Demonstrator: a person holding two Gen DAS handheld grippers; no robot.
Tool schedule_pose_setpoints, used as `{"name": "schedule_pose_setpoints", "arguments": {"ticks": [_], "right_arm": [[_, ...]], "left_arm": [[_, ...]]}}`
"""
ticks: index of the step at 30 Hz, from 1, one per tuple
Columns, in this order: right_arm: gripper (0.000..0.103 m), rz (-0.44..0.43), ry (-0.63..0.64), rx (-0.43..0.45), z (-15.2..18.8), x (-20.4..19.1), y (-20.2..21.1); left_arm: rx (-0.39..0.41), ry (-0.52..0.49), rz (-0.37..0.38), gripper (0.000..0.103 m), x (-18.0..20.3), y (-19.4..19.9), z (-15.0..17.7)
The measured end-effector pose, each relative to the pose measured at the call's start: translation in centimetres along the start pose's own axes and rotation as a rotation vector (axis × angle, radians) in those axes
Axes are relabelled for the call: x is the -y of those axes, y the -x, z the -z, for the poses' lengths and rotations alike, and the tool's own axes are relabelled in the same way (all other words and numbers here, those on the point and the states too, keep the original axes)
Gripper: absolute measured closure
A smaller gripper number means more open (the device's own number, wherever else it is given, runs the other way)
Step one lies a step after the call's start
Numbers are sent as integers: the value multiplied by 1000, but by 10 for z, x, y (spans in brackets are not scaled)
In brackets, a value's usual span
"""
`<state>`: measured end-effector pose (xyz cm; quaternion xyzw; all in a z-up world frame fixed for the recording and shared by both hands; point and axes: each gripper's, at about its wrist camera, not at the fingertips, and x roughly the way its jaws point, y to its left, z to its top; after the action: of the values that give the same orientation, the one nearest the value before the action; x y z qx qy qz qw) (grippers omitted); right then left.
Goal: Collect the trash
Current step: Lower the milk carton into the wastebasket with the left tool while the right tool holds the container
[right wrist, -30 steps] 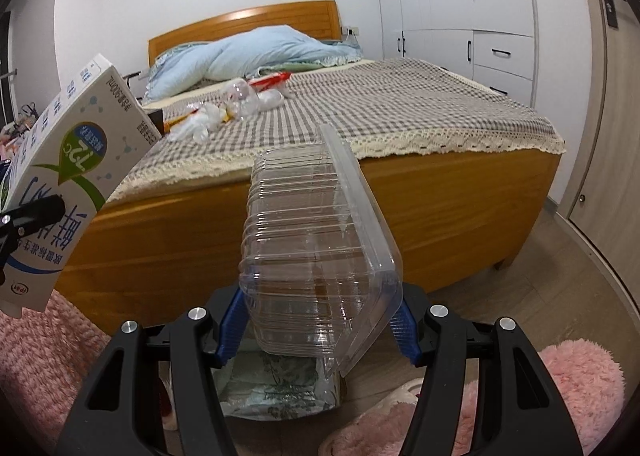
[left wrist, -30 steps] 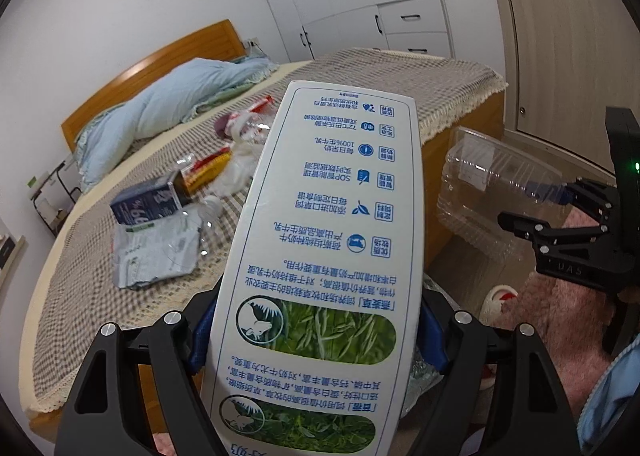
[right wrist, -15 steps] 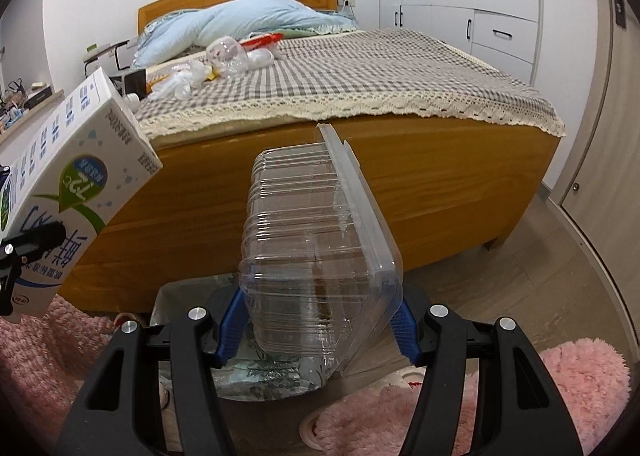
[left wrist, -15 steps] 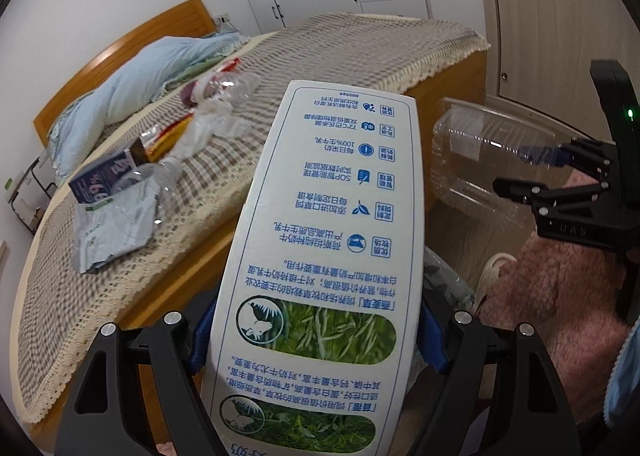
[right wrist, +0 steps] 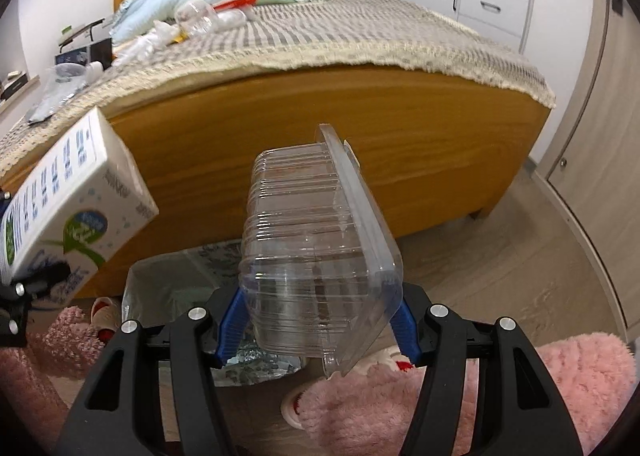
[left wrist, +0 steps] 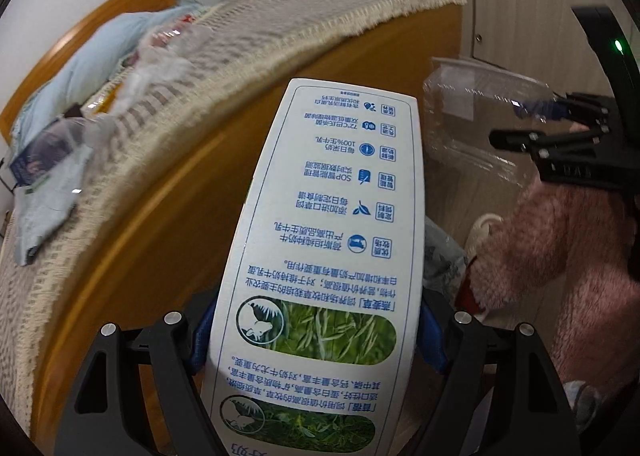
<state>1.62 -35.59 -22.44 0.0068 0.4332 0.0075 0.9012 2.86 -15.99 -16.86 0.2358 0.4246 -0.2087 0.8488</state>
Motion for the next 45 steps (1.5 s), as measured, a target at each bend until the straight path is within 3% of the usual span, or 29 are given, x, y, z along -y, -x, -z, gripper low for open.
{"name": "schedule_pose_setpoints", "arguments": {"ticks": [13, 24, 30, 45], "right_arm": [[44, 22, -22, -135, -3, 8, -43], [44, 44, -43, -195, -8, 21, -70], [44, 50, -52, -216, -11, 21, -82], [44, 44, -56, -272, -13, 24, -103]], "left_arm": [[-101, -113, 66, 28, 18, -59, 3], [-179, -212, 101, 28, 21, -121, -1], [-220, -252, 166, 28, 35, -152, 1], [-308, -394, 160, 29, 63, -222, 13]]}}
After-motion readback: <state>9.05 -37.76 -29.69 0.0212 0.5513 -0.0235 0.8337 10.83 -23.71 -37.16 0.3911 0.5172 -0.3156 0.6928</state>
